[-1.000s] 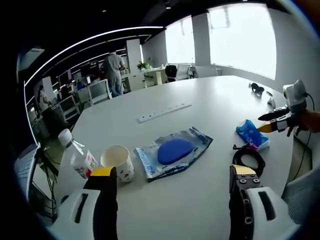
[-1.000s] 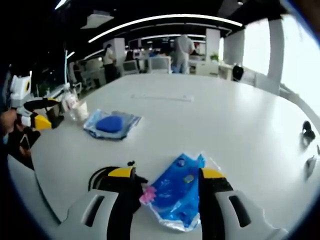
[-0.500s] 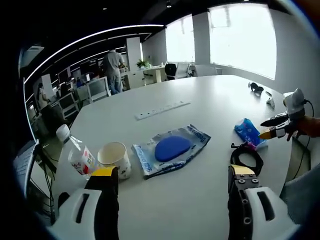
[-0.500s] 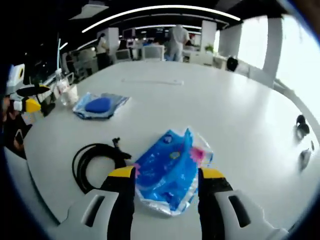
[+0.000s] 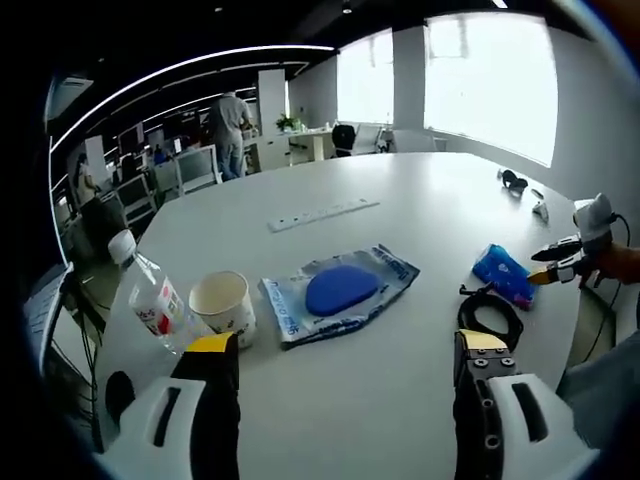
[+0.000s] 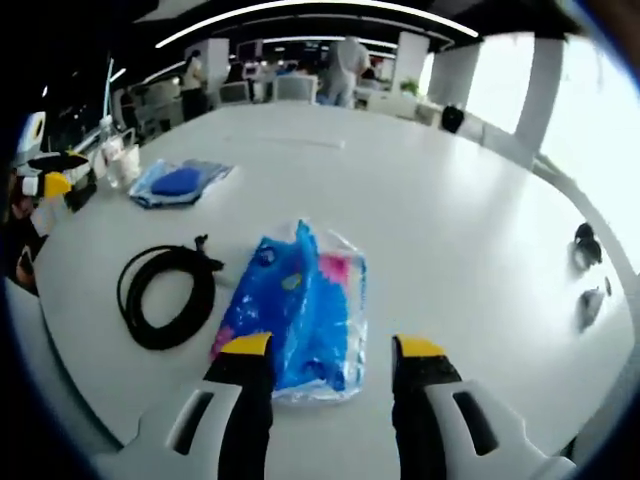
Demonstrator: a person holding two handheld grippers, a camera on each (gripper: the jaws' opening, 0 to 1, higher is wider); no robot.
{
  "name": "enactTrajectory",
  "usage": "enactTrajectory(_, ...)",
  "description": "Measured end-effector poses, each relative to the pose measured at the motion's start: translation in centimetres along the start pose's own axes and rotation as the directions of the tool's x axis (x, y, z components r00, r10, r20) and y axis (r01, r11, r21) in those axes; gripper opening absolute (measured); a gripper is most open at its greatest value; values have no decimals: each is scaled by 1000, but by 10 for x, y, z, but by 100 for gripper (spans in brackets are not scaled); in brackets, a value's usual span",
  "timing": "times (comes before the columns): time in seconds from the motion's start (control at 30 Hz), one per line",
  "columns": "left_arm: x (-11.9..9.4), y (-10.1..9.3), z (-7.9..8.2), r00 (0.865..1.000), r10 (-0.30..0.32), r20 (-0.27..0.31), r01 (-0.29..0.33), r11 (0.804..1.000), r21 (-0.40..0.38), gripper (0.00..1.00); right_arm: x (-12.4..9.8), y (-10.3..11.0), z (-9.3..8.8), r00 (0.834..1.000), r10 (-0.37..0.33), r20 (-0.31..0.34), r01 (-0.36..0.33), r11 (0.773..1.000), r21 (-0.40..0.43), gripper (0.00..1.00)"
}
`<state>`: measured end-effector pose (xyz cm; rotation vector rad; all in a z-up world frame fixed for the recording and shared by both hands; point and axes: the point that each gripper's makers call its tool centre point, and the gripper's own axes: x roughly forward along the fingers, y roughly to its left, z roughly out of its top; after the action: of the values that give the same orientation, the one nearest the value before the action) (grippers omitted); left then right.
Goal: Arrange the tabletop items into an orderly group along one side of the table until the central work area is clear of visible clutter.
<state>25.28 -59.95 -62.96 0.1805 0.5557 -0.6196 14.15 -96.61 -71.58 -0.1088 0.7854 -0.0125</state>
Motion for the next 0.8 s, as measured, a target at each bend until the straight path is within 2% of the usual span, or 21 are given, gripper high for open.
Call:
enactTrajectory(0.3,8,-8,0,1000,-20,-2,20,1000,-10,86,-9,-31,-14,996,-92,-14,93,995,34,43)
enactTrajectory(0.47,14,-13,0,999,-36,-7,36,999,-5,86,-14,-40,-19,990,-136,-25,138,983,118,44)
enactTrajectory(0.67,19,-19,-2,998,-53,-20,53,999,-1,85,-22,-42,-28,987,-157,-27,159,965,210,44)
enactTrajectory(0.73,22,-22,-4,998,-60,-26,60,998,0,85,-23,-37,-30,990,-140,-29,143,959,244,41)
enactTrajectory(0.8,24,-27,-5,997,-69,-30,69,998,1,85,-24,-30,-36,992,-116,-56,127,950,284,37)
